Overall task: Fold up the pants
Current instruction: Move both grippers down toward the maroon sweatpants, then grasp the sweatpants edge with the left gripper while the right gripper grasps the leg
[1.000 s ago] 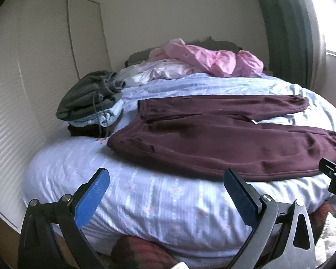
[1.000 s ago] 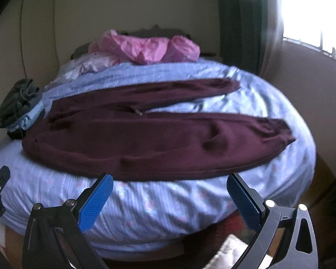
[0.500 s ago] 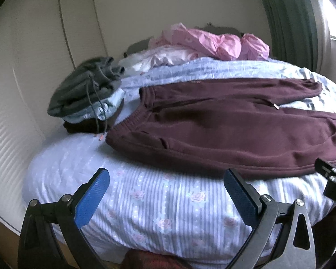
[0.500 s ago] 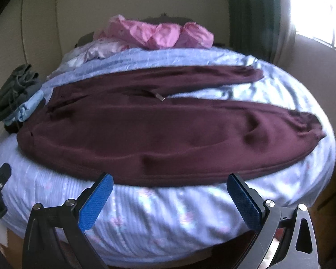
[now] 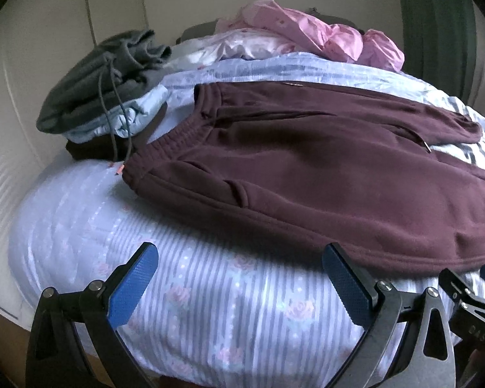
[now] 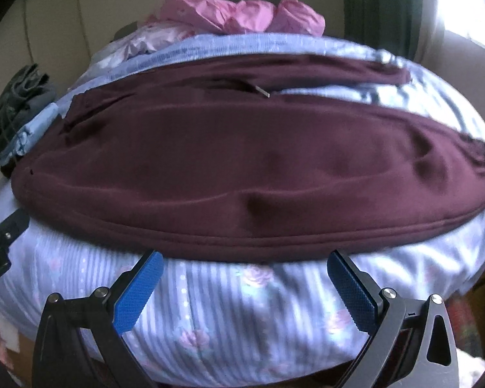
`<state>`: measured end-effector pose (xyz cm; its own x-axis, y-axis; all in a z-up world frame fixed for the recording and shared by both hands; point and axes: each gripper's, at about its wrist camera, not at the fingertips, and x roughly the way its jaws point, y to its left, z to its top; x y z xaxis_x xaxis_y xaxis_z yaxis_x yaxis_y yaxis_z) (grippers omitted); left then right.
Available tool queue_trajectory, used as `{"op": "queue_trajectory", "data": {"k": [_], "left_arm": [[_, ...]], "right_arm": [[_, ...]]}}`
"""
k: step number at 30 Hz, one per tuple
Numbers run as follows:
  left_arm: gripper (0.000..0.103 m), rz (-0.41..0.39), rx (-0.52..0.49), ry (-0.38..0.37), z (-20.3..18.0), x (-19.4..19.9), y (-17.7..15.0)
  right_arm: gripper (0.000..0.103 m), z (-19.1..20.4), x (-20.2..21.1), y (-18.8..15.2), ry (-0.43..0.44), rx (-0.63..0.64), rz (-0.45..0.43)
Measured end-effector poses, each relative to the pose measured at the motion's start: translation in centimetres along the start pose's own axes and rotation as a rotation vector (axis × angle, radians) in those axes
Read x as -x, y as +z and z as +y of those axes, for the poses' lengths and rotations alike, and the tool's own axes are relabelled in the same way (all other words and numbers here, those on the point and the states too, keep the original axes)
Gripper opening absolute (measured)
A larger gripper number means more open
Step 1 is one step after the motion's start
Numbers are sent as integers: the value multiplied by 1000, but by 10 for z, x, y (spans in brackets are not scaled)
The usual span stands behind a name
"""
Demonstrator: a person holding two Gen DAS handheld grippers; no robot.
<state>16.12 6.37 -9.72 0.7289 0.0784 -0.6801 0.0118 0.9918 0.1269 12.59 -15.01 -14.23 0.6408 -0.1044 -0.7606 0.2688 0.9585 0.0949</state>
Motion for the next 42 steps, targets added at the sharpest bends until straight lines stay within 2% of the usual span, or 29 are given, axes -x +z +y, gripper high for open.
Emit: {"op": "queue_trajectory", "data": {"k": [6, 10, 13, 18, 22, 26, 32, 42], "left_arm": [[103, 40, 60, -19, 8, -22, 14], [103, 69, 86, -15, 10, -41, 20], [103, 97, 115, -31, 13, -54, 22], [103, 94, 127, -23, 13, -60, 31], [91, 107, 135, -38, 11, -64, 31], [88, 93, 101, -29, 1, -62, 30], [88, 102, 90, -25, -3, -64, 26], [87, 113, 143, -50, 4, -67, 33]], "right_arm": [[103, -13, -16, 5, 34, -113, 20], [103, -14, -23, 12, 35, -142, 26], [103, -16, -27, 17, 24, -165, 14], [103, -29, -26, 32, -19, -193, -29], [103, -64, -26, 40, -56, -283, -30], [102, -87, -16, 28, -41, -364, -5], [102, -85, -18, -3, 23, -421, 65], [102, -93, -32, 28, 54, -498, -1]]}}
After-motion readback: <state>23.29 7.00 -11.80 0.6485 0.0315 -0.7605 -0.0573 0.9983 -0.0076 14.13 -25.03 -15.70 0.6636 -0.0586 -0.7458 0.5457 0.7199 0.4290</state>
